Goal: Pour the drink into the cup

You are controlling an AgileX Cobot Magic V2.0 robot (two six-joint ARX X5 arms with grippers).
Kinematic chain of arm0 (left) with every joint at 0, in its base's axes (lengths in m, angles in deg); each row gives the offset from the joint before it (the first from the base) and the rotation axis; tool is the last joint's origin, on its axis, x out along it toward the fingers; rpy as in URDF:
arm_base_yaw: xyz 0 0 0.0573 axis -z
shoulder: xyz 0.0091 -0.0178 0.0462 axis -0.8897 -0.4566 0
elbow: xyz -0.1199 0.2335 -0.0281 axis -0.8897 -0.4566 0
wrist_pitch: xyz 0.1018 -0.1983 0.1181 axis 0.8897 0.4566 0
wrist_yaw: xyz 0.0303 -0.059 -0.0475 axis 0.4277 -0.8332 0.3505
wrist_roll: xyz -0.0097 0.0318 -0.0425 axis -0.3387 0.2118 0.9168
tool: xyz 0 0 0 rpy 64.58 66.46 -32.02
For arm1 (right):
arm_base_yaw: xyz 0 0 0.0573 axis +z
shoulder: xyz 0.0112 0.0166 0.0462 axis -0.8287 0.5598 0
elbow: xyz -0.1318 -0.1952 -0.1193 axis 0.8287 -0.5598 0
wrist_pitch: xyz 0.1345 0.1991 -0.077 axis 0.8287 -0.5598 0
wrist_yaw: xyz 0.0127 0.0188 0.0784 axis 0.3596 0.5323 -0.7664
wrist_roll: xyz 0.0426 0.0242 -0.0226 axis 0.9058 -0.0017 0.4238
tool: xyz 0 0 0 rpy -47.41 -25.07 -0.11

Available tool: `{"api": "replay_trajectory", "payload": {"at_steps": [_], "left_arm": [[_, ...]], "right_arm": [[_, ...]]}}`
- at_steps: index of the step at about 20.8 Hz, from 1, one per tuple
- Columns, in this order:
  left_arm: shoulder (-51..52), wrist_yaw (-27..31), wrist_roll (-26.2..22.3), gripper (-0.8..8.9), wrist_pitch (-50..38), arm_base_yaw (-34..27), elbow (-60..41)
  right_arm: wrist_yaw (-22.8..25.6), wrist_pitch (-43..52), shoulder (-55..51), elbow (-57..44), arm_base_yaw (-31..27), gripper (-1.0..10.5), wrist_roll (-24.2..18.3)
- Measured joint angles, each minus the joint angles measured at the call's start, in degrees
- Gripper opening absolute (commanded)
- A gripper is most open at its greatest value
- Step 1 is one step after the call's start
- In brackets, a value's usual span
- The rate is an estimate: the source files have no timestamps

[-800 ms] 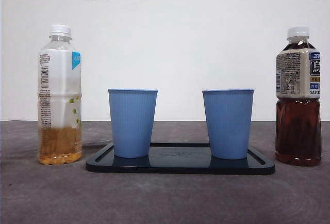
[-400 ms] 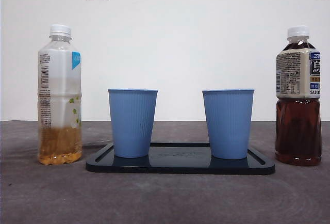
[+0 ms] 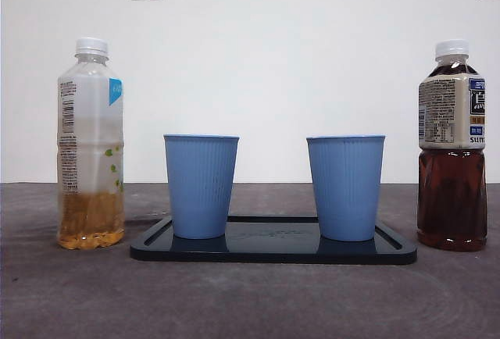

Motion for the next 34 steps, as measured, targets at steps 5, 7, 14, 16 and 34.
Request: {"api": "replay_trajectory", "payload": {"at_steps": [5, 7, 14, 16, 34], "left_arm": [[0.1, -0.4, -2.8, 0.72, 2.0, 0.5, 0.0], [0.1, -0.4, -3.5, 1.09, 1.9, 0.9, 0.0], [0.0, -0.4, -4.0, 5.01, 1.8, 0.9, 0.0], [0.0, -0.4, -4.1, 5.42, 1.8, 0.9, 0.0], [-0.3, -0.4, -4.5, 5.3, 1.8, 1.6, 0.0]], "right_arm": [[0.0, -2.3, 0.0, 0.0, 0.0, 0.1, -1.9], [0.0, -2.3, 0.0, 0.0, 0.0, 0.4, -2.1], [0.1, -3.1, 0.0, 0.0, 0.0, 3.6, -2.1], [0.1, -3.2, 0.0, 0.0, 0.0, 4.5, -2.1], [6.2, -4.0, 0.0, -2.1, 0.0, 5.3, -0.9]]}}
